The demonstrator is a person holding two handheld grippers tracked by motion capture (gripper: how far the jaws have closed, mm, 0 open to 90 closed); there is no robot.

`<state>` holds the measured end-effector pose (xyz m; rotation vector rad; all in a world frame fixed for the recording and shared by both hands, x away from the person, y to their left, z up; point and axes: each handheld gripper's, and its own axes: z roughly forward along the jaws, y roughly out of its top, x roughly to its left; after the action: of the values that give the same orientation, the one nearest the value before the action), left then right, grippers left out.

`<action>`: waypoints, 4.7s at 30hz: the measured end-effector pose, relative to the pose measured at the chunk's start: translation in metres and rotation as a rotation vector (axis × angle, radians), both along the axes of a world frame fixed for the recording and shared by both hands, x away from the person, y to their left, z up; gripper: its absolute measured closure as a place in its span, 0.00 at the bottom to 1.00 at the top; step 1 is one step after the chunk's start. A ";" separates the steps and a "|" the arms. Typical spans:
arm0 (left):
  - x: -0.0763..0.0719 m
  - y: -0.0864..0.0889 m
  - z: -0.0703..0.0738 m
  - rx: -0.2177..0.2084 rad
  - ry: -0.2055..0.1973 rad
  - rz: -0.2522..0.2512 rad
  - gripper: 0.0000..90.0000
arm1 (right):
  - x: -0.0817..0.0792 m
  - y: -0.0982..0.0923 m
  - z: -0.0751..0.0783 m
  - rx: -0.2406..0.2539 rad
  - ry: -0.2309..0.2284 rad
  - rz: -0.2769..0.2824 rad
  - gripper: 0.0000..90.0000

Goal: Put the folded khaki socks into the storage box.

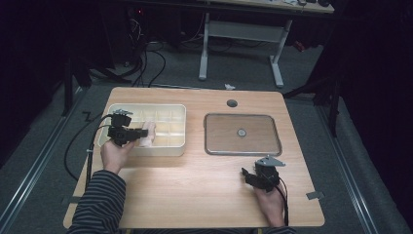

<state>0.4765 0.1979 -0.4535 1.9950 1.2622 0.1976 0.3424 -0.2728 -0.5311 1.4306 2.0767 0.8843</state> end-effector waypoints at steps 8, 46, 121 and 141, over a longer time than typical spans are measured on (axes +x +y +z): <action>0.000 -0.004 -0.003 0.064 0.001 -0.004 0.85 | 0.000 0.000 0.000 -0.001 -0.001 0.001 0.43; -0.003 -0.008 -0.007 0.189 -0.003 -0.014 0.85 | 0.000 0.000 0.000 -0.001 -0.001 0.001 0.43; -0.003 -0.012 -0.002 0.111 -0.057 0.060 0.83 | 0.000 -0.001 0.000 0.013 0.002 -0.006 0.44; 0.003 -0.017 -0.016 0.187 0.060 0.027 0.91 | 0.000 -0.002 0.000 0.016 0.001 -0.005 0.43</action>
<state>0.4799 0.1806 -0.4694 2.1569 1.3522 0.2796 0.3427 -0.2747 -0.5311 1.4446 2.0707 0.9007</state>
